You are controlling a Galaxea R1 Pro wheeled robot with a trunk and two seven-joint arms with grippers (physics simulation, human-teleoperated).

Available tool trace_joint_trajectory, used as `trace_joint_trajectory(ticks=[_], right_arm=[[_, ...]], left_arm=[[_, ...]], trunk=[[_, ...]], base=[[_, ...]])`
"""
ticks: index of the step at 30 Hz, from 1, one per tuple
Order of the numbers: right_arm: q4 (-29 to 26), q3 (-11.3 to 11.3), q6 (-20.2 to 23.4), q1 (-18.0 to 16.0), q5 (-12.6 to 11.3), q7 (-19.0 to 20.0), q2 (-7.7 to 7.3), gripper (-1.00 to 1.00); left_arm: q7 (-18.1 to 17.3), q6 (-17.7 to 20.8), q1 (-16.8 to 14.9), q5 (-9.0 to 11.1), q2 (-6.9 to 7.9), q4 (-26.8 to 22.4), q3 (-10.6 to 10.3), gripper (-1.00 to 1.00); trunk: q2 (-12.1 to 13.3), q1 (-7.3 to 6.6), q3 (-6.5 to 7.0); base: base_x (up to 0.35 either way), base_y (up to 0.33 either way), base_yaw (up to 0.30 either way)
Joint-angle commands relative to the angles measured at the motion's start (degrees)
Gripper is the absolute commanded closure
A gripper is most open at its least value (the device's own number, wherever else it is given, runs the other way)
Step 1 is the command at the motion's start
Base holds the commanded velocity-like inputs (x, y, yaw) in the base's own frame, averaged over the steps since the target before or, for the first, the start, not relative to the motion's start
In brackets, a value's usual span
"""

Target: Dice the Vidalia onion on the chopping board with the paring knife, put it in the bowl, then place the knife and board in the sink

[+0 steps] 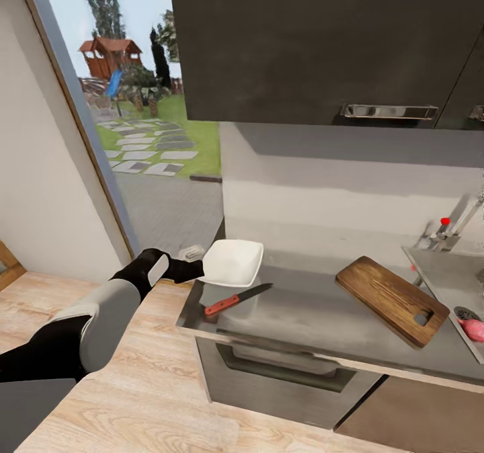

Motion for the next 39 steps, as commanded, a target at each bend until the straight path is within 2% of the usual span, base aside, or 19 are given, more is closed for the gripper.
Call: trace_joint_trajectory(ticks=[1,20,39], right_arm=[[0.04,0.02,-0.2,-0.04,-0.04,-0.1,0.0,-1.0],[0.05,0.02,-0.2,-0.04,-0.04,-0.1,0.0,-1.0],[0.06,0.02,-0.2,-0.04,-0.04,-0.1,0.0,-1.0]], left_arm=[[0.04,0.44,-0.05,0.3,0.0,-0.09,0.33,1.0],[0.04,0.43,-0.03,0.3,0.37,-0.09,0.54,1.0],[0.03,0.43,-0.03,0.3,0.59,-0.09,0.55,1.0]], trunk=[[-0.11,0.03,-0.12],[-0.11,0.03,-0.12],[-0.11,0.03,-0.12]], base=[[-0.039,0.0,0.0],[-0.035,0.0,0.0],[0.031,0.0,0.0]])
